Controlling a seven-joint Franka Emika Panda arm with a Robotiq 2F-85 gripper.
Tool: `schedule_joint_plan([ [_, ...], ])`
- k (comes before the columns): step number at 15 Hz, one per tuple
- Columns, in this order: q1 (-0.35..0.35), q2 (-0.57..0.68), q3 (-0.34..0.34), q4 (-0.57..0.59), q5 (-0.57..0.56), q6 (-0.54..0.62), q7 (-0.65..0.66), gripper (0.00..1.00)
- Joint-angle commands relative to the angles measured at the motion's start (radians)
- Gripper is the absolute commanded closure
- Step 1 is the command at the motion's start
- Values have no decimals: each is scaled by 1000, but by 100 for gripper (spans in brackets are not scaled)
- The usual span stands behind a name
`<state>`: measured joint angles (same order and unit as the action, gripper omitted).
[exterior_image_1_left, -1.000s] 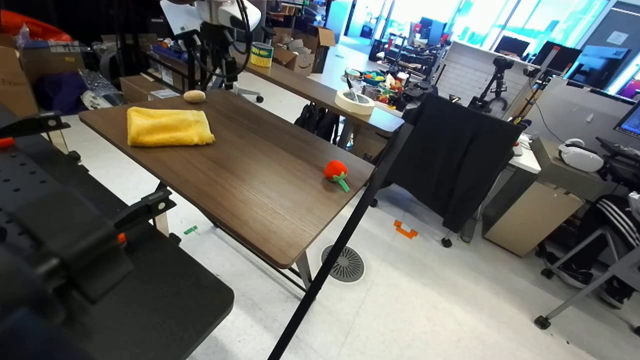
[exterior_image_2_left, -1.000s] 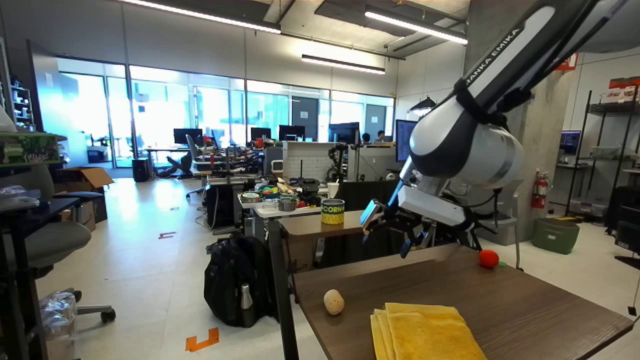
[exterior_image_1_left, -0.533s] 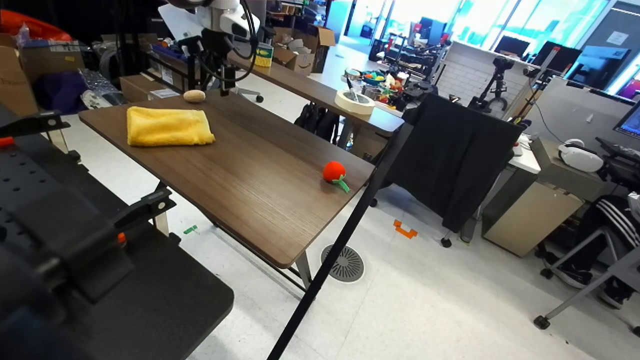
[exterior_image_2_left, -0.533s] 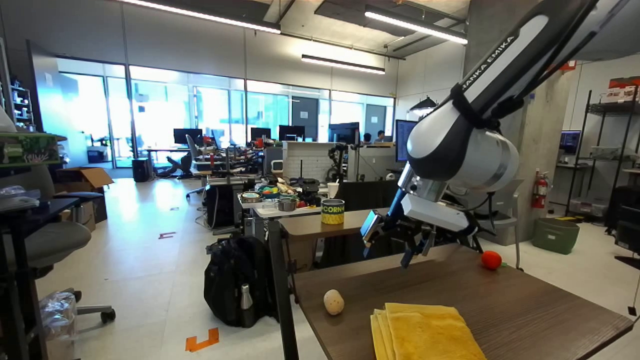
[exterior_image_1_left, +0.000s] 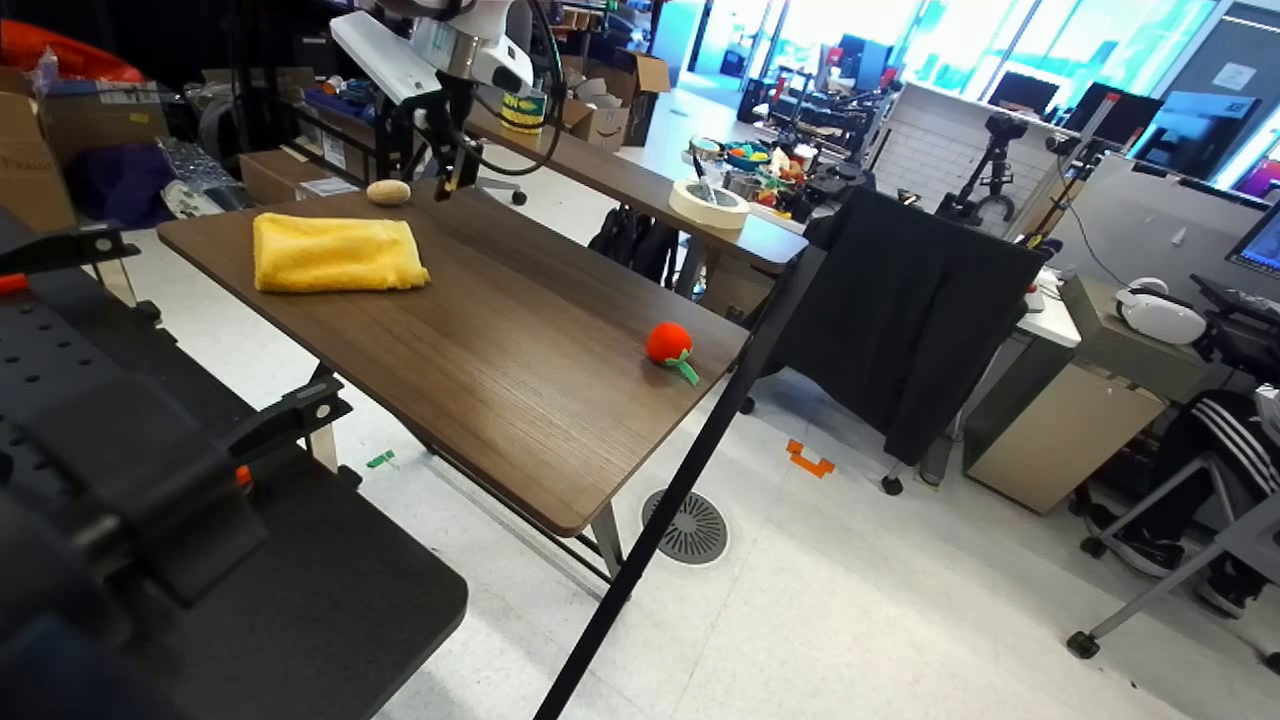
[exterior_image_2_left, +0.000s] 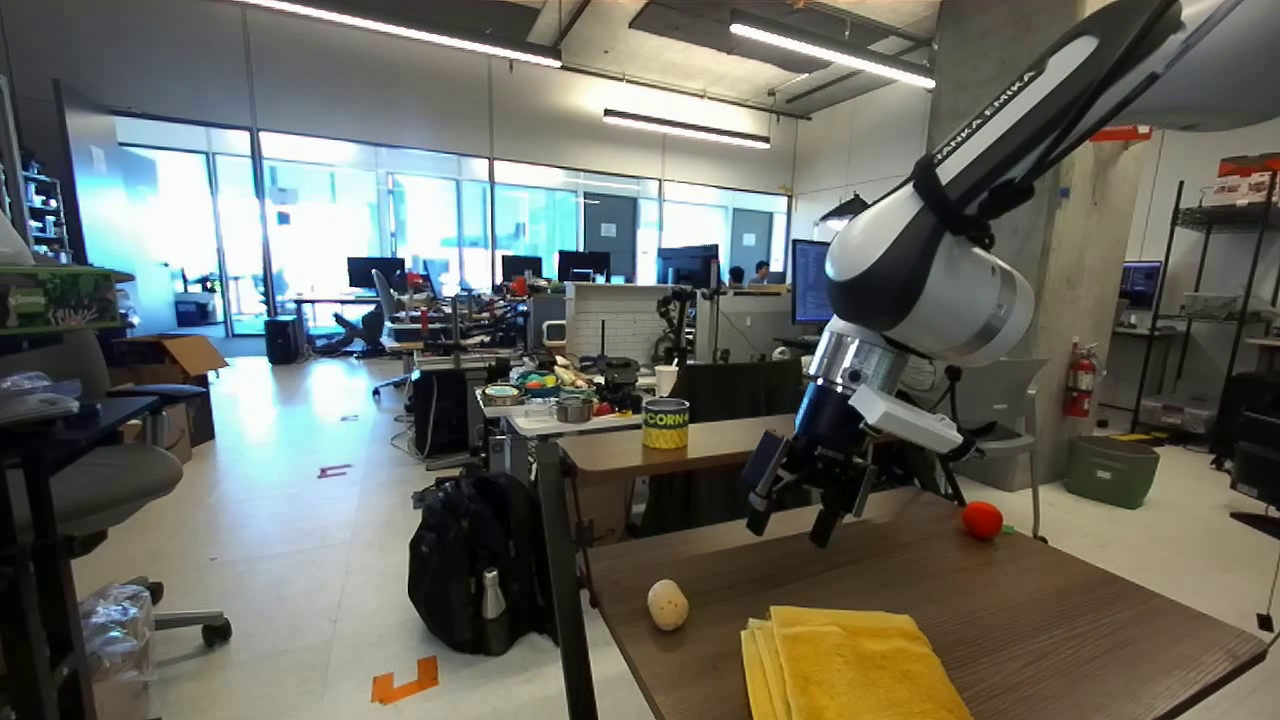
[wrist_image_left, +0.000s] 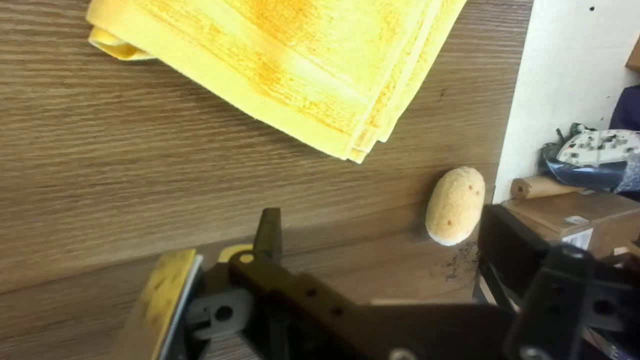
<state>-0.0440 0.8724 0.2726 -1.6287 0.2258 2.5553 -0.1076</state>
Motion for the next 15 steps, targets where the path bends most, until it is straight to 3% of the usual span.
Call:
schedule_joint_plan([
  [1,11,1,-12,2,13,-4,-7,0],
  [7,61,27,-39,67,-11,-4,28,0],
  [15,260,132,-112,306,-115,-94,145,0],
])
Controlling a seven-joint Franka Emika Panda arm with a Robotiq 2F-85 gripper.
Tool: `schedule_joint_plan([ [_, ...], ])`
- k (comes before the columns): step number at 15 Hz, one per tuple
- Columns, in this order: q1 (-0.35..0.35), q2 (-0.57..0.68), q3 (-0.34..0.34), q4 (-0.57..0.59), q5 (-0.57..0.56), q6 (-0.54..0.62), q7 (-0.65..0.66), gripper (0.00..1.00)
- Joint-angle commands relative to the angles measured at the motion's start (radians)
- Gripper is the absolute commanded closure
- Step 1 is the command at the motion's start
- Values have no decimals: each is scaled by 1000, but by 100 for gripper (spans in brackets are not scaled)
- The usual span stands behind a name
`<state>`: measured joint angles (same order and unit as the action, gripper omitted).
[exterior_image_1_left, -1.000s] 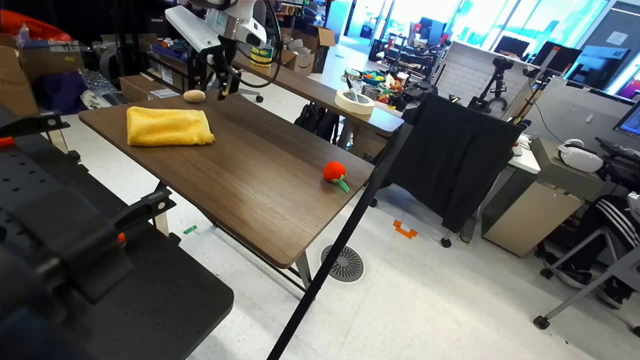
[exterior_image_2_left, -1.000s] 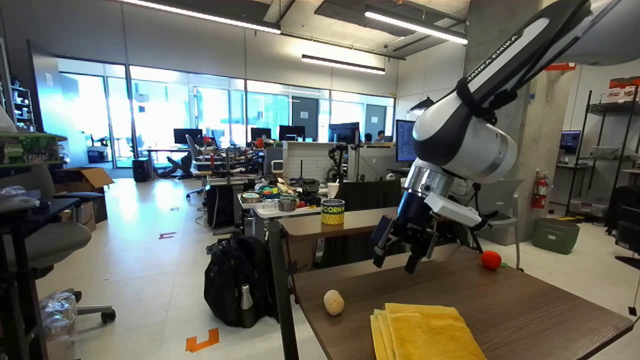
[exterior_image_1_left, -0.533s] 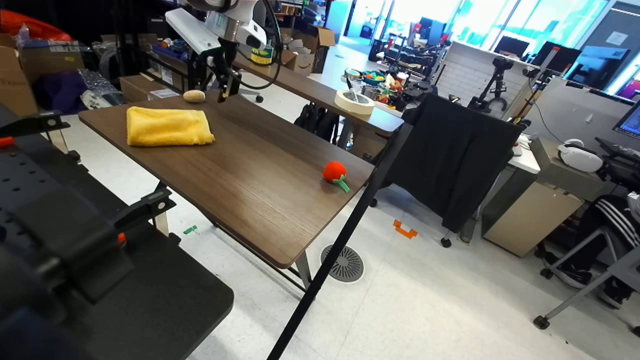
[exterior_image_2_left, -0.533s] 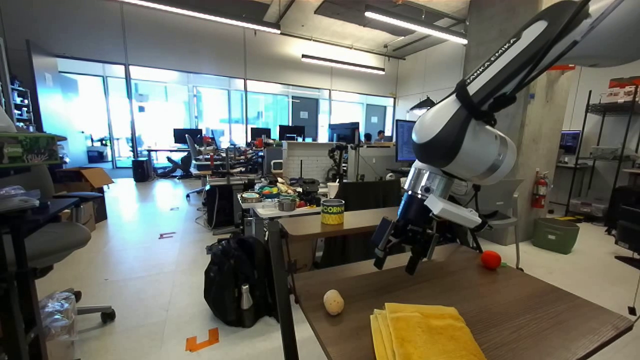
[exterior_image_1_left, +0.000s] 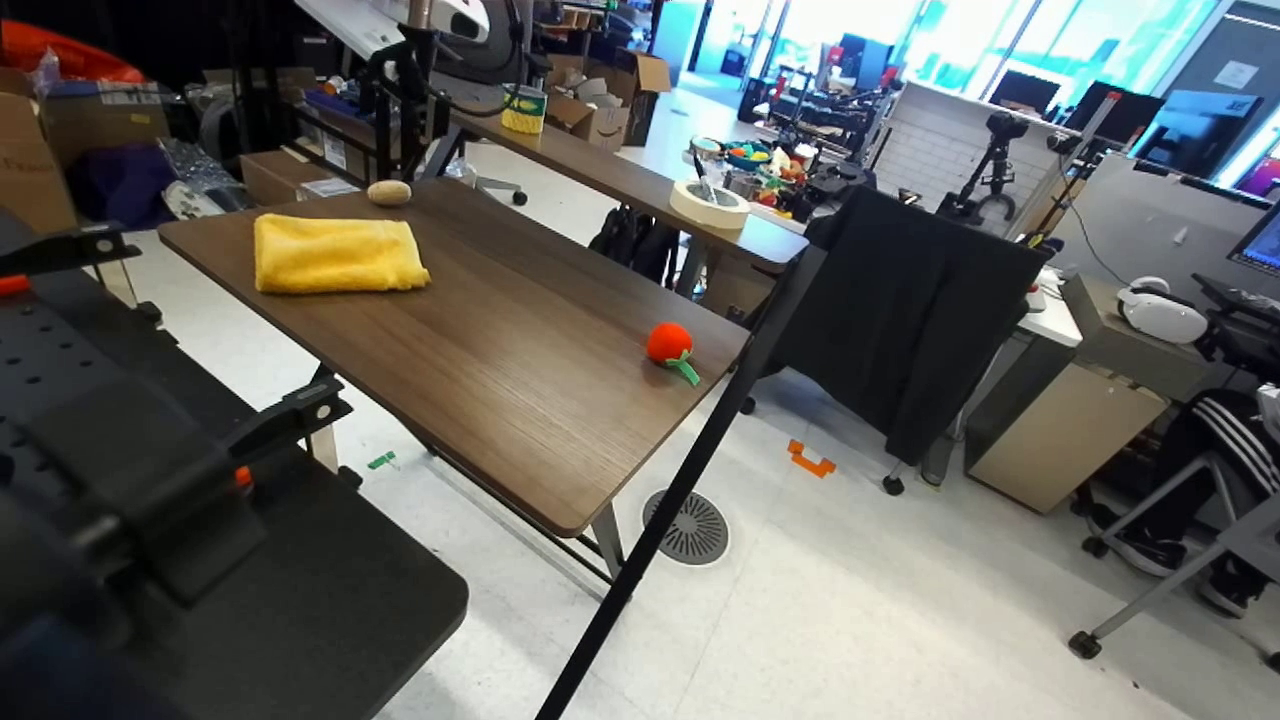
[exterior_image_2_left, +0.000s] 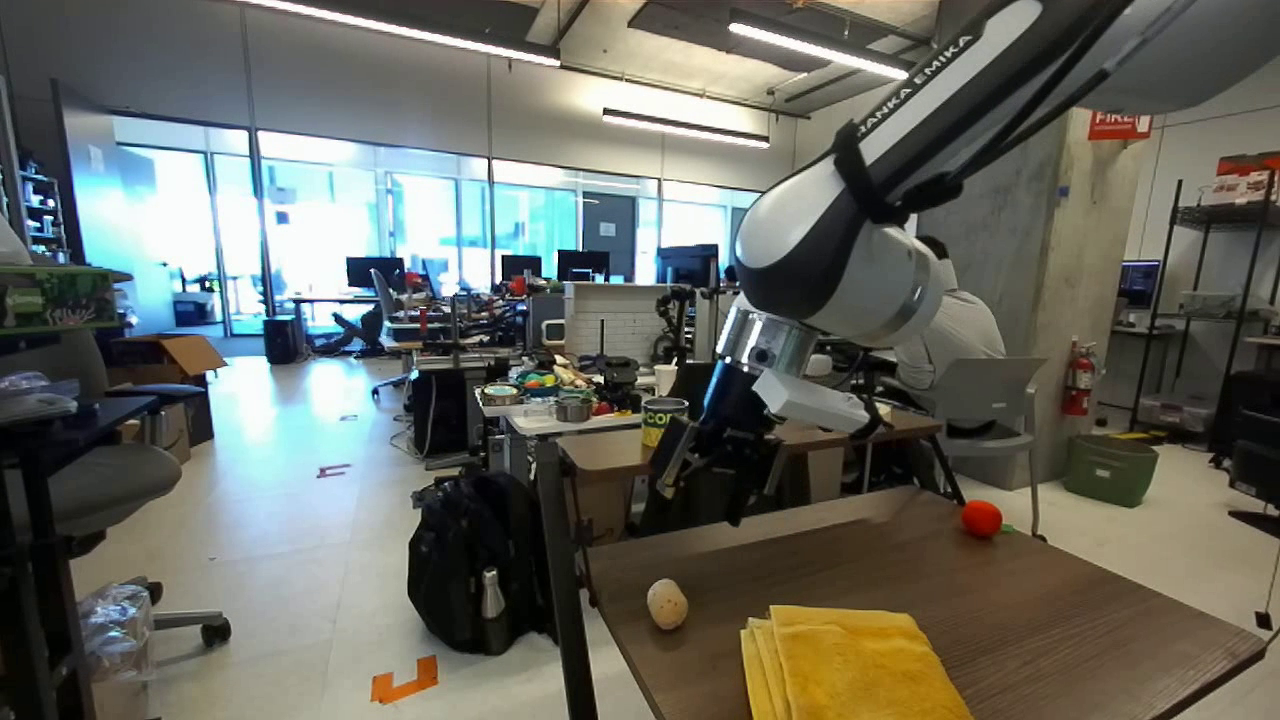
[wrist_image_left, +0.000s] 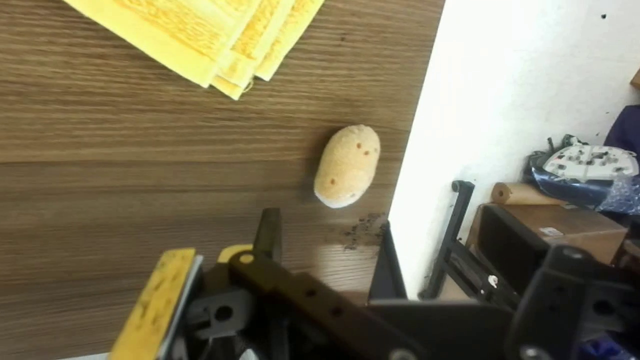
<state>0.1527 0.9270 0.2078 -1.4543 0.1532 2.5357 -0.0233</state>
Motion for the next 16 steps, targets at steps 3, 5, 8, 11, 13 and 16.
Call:
schedule_joint_plan([
  [3,109,152,-96,227,-74,-139,129,0],
  [5,124,203,-120,285,-89,-180,160,0],
  [8,115,282,-114,374,-92,-204,139,0],
  [11,109,351,-89,461,-80,-194,110,0],
  [13,112,389,-78,513,-76,-197,104,25],
  [16,108,416,-60,559,-70,-214,89,44],
])
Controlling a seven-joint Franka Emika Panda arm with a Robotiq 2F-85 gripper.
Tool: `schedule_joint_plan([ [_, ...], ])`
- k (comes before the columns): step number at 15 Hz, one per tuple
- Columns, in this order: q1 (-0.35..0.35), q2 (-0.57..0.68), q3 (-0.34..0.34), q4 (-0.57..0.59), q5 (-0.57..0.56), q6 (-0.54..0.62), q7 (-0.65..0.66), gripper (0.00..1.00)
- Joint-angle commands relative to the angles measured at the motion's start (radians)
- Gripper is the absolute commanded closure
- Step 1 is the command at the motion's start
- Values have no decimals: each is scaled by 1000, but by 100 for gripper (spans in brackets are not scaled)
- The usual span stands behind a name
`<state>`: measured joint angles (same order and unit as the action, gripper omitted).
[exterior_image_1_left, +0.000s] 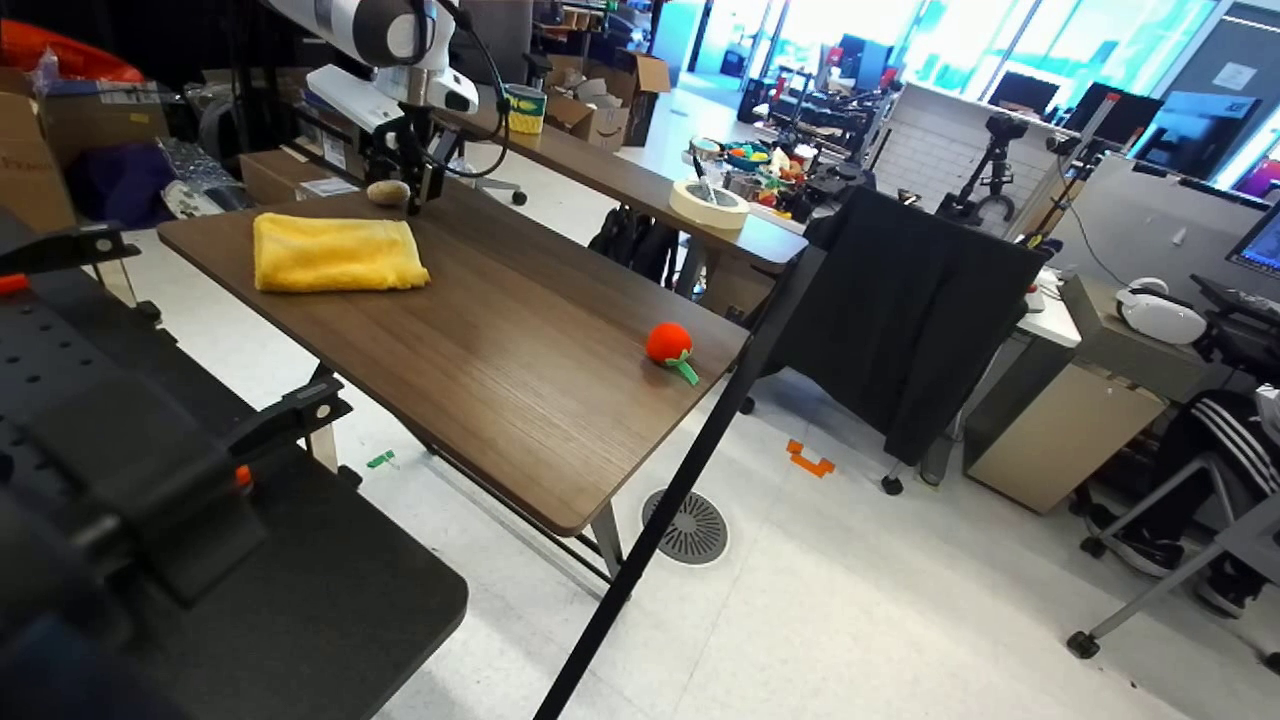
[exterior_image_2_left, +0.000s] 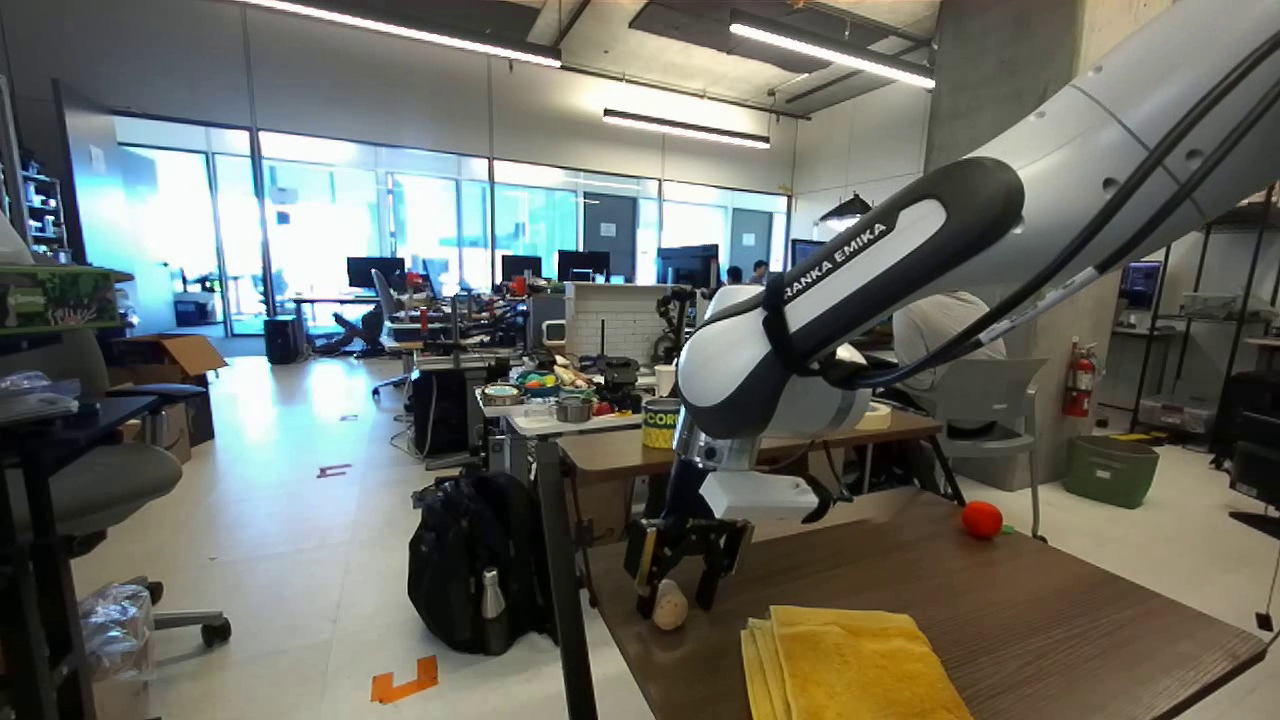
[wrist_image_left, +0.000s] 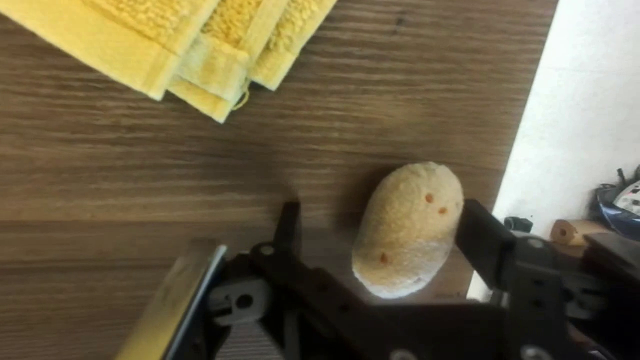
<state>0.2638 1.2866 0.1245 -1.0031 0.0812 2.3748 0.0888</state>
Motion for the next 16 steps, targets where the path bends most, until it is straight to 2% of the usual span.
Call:
schedule_joint_plan([
  [1,-9,54,27,114,6,-66,-28,50],
  [3,-18,52,39,136,16,-91,-36,66],
  [7,-50,8,60,119,32,-71,-39,96],
  [8,-62,-5,62,110,33,-61,-36,98],
  [10,-87,-29,39,88,24,-23,-7,95],
  [11,-110,-43,33,67,28,-11,3,99],
  [12,-129,-51,22,52,27,5,16,97],
  [16,-218,-99,-19,-79,28,111,77,96],
])
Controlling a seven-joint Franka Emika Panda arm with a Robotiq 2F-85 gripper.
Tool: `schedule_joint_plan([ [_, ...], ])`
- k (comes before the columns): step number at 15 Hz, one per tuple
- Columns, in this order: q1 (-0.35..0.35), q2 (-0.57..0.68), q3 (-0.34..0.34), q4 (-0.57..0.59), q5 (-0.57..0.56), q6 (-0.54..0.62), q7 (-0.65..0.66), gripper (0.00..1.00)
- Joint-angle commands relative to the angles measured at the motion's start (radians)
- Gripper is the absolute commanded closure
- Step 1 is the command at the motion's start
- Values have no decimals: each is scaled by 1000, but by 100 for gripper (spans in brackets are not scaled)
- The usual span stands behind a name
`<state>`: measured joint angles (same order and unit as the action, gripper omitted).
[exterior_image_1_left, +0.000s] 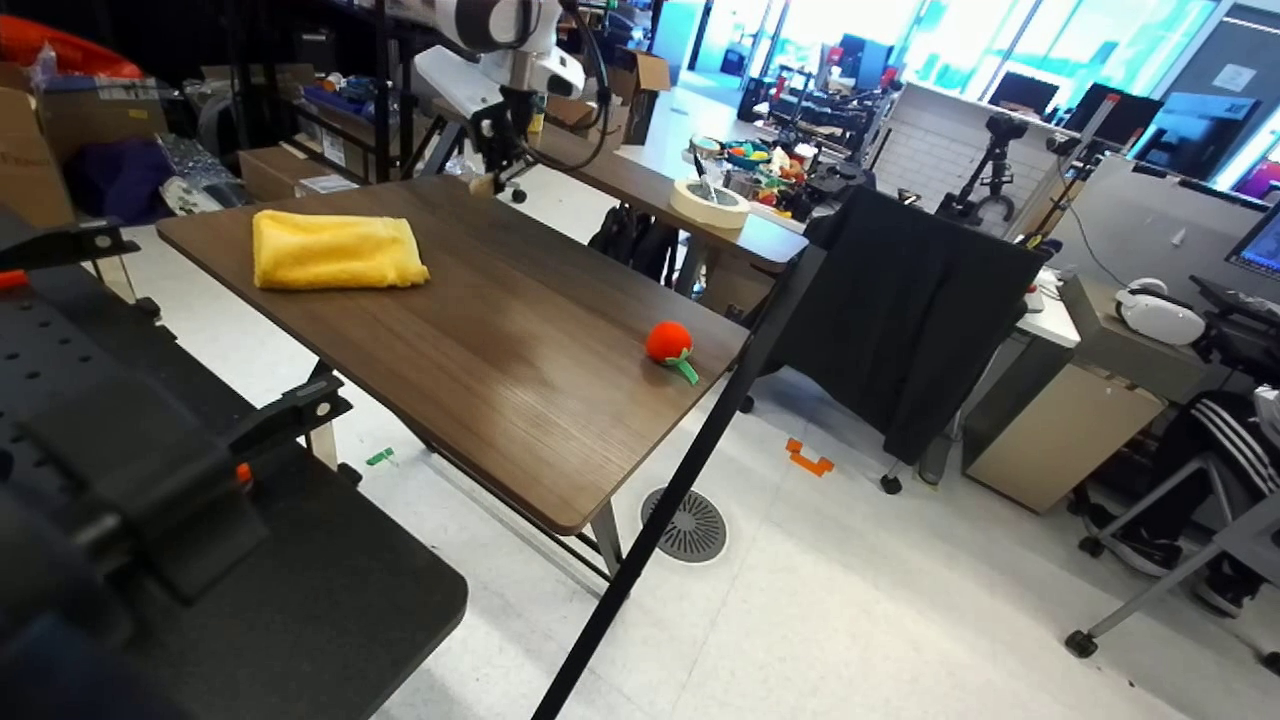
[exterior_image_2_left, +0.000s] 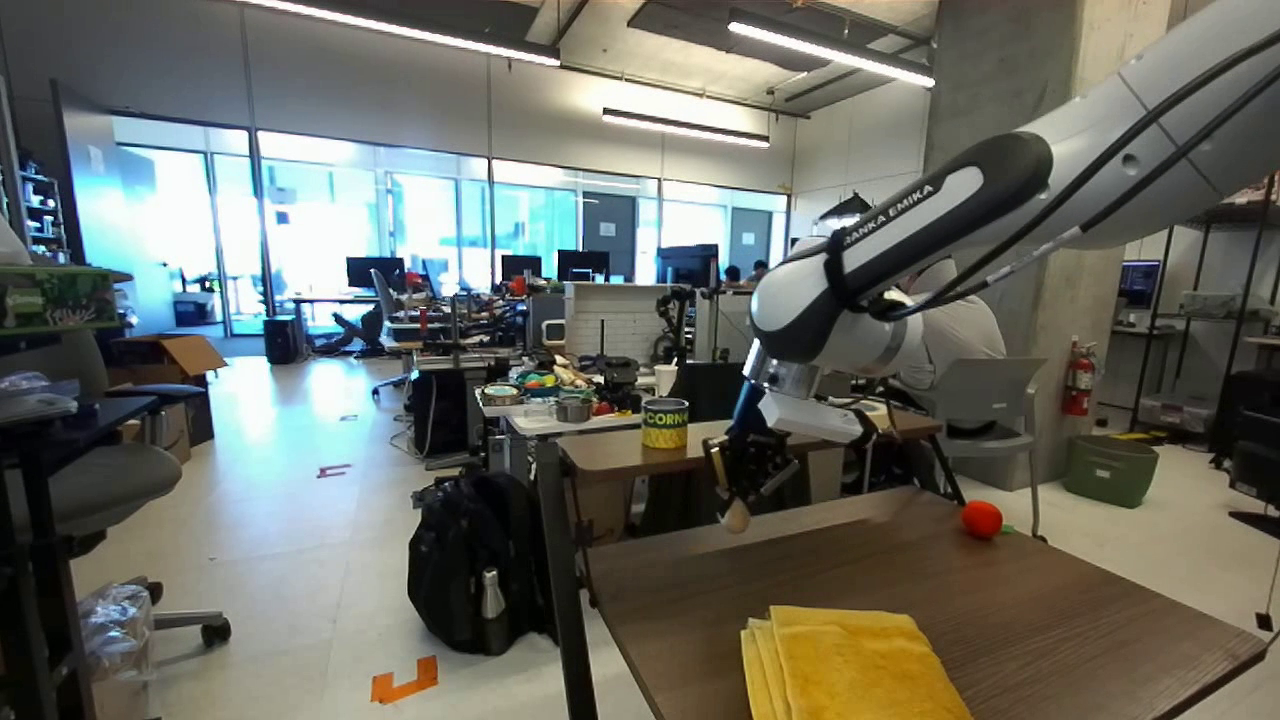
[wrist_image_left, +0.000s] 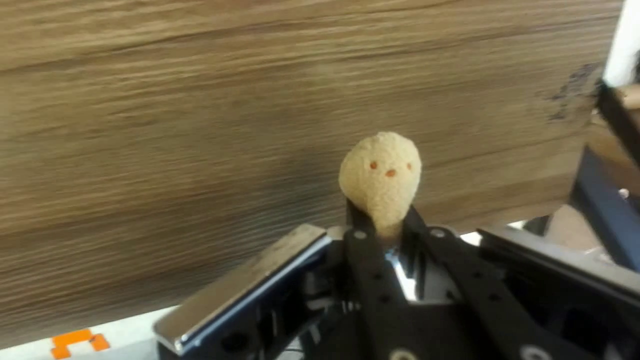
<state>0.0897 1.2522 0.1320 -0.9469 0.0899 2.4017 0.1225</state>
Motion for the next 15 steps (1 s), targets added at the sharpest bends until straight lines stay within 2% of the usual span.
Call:
schedule_joint_plan([
  [1,-56,-88,-48,-197,12,127,72,96],
  [4,-46,-139,-140,-350,-16,219,163,96],
  [8,68,-225,-323,-533,-30,428,324,96],
  [11,207,-282,-504,-678,-10,560,485,96],
  [13,309,-318,-615,-778,-3,565,564,96],
  [15,393,-350,-690,-882,-19,579,621,96],
])
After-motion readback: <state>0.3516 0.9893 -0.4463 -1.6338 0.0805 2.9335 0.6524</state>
